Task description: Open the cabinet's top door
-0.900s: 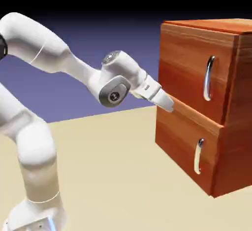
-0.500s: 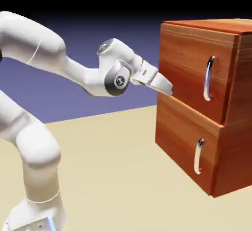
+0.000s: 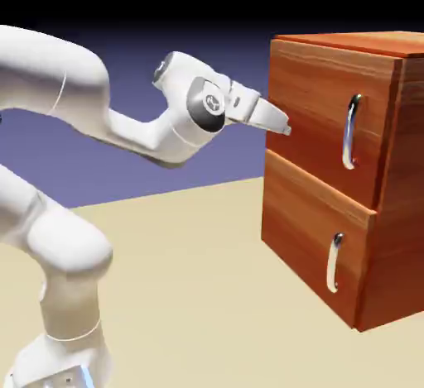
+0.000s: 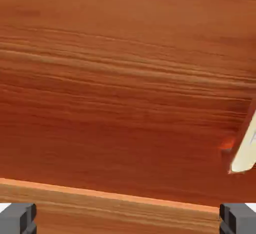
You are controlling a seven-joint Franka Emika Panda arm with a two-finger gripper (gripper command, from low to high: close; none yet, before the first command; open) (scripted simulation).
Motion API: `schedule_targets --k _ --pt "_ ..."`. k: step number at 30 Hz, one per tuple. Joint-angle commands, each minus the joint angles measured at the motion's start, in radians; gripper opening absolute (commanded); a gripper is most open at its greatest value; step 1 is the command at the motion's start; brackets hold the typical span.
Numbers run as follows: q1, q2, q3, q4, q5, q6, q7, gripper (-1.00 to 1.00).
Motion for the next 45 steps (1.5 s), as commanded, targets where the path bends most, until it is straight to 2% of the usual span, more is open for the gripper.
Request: schedule_targets --k 1,38,45 --pt "0.016 -0.006 -0.017 0.007 -0.044 -0.004 0.032 1.00" --pt "0.619 -0.212 -0.653 0.263 -1.652 -0.155 1.212 1.00" --pt "0.805 -0.161 -0.774 0.408 -1.671 -0.165 1.223 1.00"
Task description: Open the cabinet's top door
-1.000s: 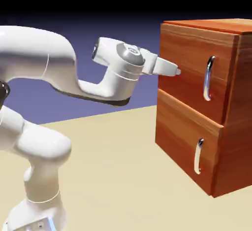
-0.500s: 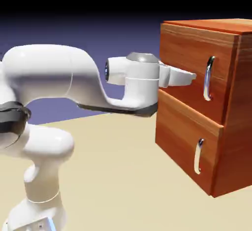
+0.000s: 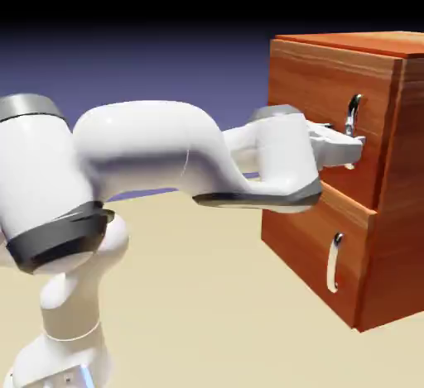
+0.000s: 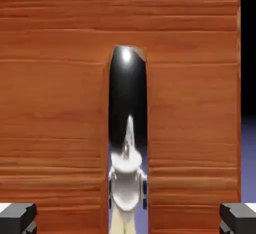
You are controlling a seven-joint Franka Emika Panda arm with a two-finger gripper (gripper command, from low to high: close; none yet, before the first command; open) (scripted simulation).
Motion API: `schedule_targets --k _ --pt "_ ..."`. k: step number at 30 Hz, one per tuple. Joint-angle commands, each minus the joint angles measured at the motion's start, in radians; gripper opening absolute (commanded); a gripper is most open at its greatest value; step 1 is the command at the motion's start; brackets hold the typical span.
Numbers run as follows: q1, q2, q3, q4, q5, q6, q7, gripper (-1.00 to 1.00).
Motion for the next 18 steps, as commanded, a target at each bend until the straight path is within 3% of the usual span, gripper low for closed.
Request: schedule_targets --k 1,18 --pt "0.000 0.000 0.000 0.000 0.000 0.000 0.000 -1.00" --pt "-0.564 0.063 0.527 -0.415 0.338 -0.275 0.033 -1.00"
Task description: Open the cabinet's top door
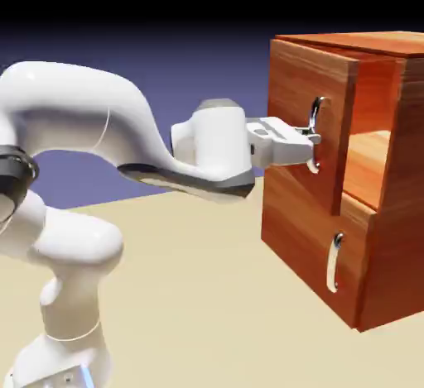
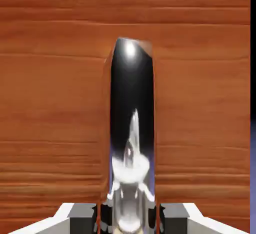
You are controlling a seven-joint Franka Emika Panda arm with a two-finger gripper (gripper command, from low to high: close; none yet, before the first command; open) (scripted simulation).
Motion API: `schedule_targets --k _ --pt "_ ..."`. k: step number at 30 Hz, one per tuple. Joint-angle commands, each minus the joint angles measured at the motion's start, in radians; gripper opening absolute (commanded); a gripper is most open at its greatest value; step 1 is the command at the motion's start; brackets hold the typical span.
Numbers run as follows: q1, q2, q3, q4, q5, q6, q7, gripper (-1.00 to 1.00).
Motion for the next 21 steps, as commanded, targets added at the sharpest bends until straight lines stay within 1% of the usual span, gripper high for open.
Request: schedule_targets --k 1,12,21 --pt "-0.031 -0.002 0.036 -0.019 0.029 -0.012 0.000 -1.00" --pt "-0.325 -0.063 0.435 -0.177 0.348 -0.095 -0.017 -1.00" --pt "-0.576 -0.127 0.761 -0.234 0.604 -0.049 -0.019 -1.00"
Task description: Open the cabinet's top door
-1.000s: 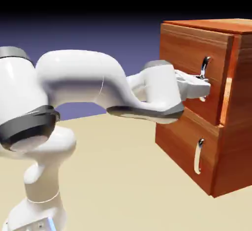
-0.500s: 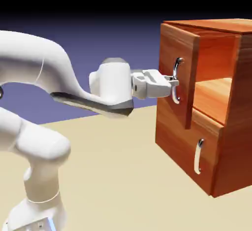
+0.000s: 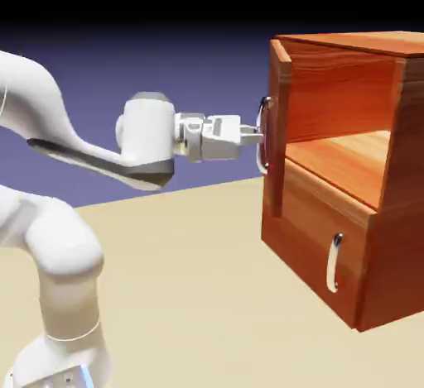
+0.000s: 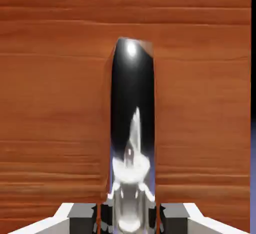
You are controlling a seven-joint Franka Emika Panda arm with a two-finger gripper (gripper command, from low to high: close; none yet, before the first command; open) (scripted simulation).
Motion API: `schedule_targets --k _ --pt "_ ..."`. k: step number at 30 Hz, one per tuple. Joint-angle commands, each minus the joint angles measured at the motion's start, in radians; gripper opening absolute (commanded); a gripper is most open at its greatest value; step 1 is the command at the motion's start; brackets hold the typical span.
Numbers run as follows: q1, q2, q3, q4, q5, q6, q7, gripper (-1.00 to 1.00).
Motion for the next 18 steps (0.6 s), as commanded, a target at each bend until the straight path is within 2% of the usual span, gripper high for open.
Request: schedule_targets --k 1,14,18 --pt "-0.022 -0.014 0.036 -0.008 0.041 0.000 -0.010 -1.00" --pt "-0.470 -0.201 0.415 -0.028 0.338 0.320 -0.029 -1.00" --pt "-0.412 -0.251 0.457 -0.060 0.512 0.241 -0.151 -1.00"
